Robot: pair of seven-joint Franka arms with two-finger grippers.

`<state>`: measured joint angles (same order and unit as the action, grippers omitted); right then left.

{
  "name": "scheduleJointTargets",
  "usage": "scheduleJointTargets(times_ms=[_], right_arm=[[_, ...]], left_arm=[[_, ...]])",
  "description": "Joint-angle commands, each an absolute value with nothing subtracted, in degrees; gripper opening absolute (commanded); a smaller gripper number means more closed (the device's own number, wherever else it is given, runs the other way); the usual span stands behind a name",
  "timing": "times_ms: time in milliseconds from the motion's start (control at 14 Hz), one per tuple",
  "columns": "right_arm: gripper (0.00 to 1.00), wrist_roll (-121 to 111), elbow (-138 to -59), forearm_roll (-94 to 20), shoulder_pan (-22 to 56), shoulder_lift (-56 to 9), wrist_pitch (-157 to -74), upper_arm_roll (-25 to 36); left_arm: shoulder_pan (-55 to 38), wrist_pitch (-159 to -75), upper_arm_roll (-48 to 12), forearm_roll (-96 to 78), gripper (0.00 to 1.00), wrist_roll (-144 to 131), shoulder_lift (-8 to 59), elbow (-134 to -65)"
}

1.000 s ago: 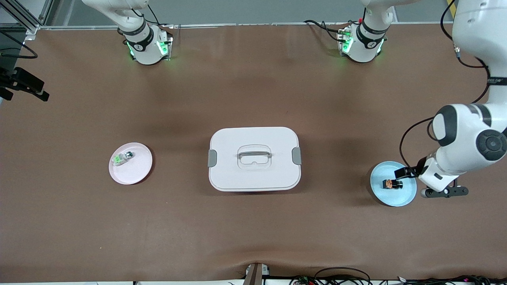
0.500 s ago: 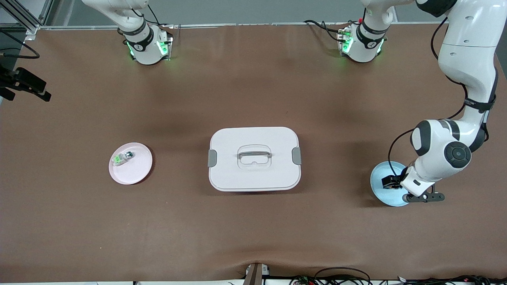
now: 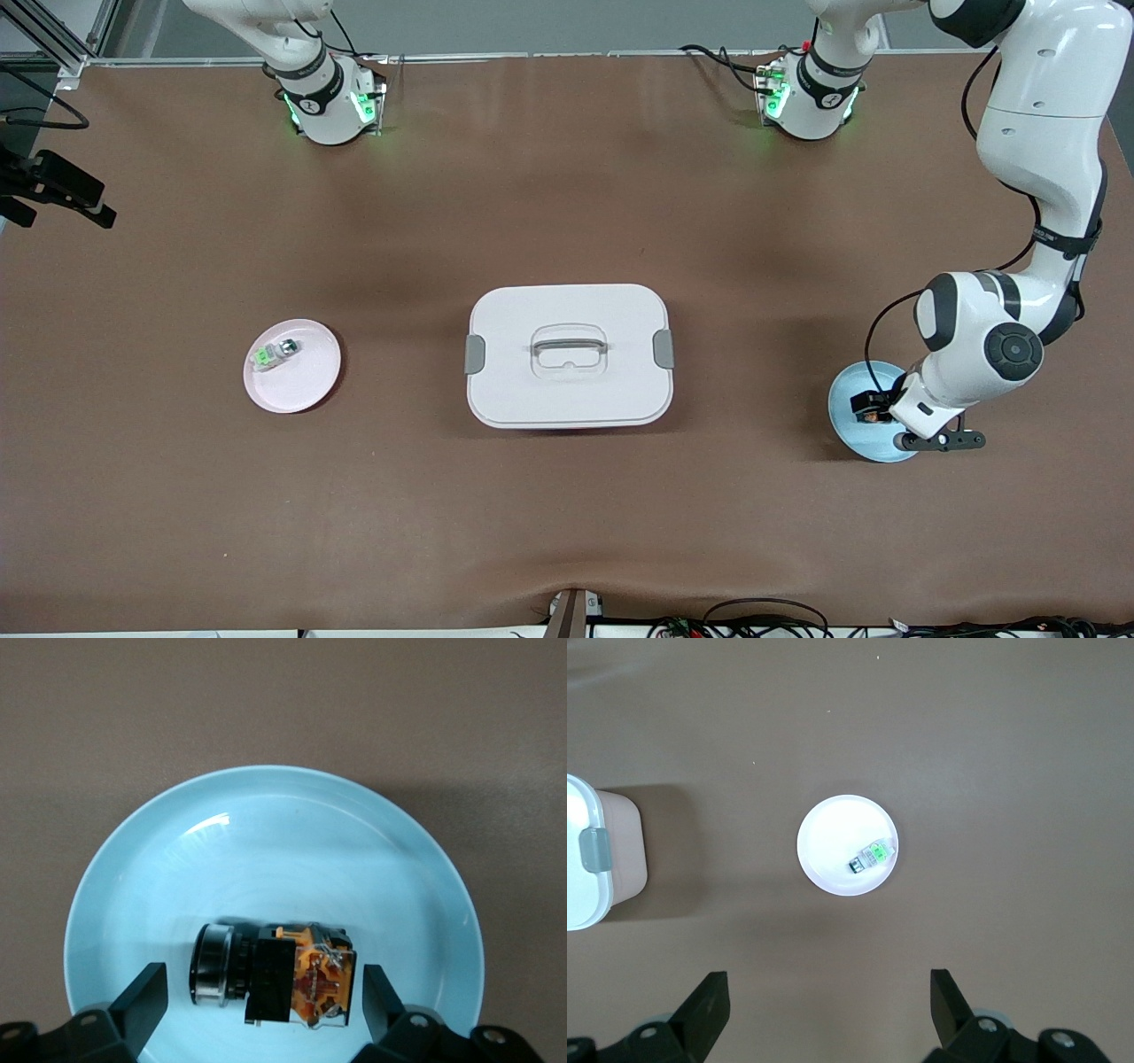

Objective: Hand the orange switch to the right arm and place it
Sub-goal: 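Lift the switch with the left gripper and carry it over the box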

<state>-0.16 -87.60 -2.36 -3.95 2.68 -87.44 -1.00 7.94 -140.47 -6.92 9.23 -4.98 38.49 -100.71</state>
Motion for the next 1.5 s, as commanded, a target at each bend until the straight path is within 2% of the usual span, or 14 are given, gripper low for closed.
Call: scheduleJointTargets(times_ms=[0, 214, 429, 929, 1143, 1429], right_arm=[[1.0, 0.6, -87.8, -3.3, -4.5, 3.5, -87.7, -1.5], [1.0, 0.6, -87.8, -3.3, -4.7, 3.5, -87.6, -1.4], [1.0, 0.6, -87.8, -3.3, -4.6, 3.4, -87.6, -1.4], [1.0, 0.6, -86.8, -3.3, -4.7, 3.2, -87.0, -1.1], [1.0, 0.0, -86.7, -3.4, -4.6, 2.4, -87.5, -1.3], [1.0, -0.2, -87.1, -5.7, -4.4, 1.9, -87.8, -1.4]], left_arm=[[8.3, -141.1, -7.0, 10.5, 0.74, -4.2, 38.6, -101.0], [8.3, -140.5, -7.1, 10.5, 0.0, -2.7, 37.8, -100.9], [7.9, -137.1, -8.3, 10.3, 0.0, -2.9, 33.6, -100.6], [7.9, -122.9, -19.4, 1.3, 0.0, -9.8, 22.4, -98.1], [7.4, -115.0, -25.7, -0.4, 0.0, -23.7, 21.5, -93.7], [7.1, -114.0, -34.9, -1.7, 0.0, -42.5, 21.9, -90.6]])
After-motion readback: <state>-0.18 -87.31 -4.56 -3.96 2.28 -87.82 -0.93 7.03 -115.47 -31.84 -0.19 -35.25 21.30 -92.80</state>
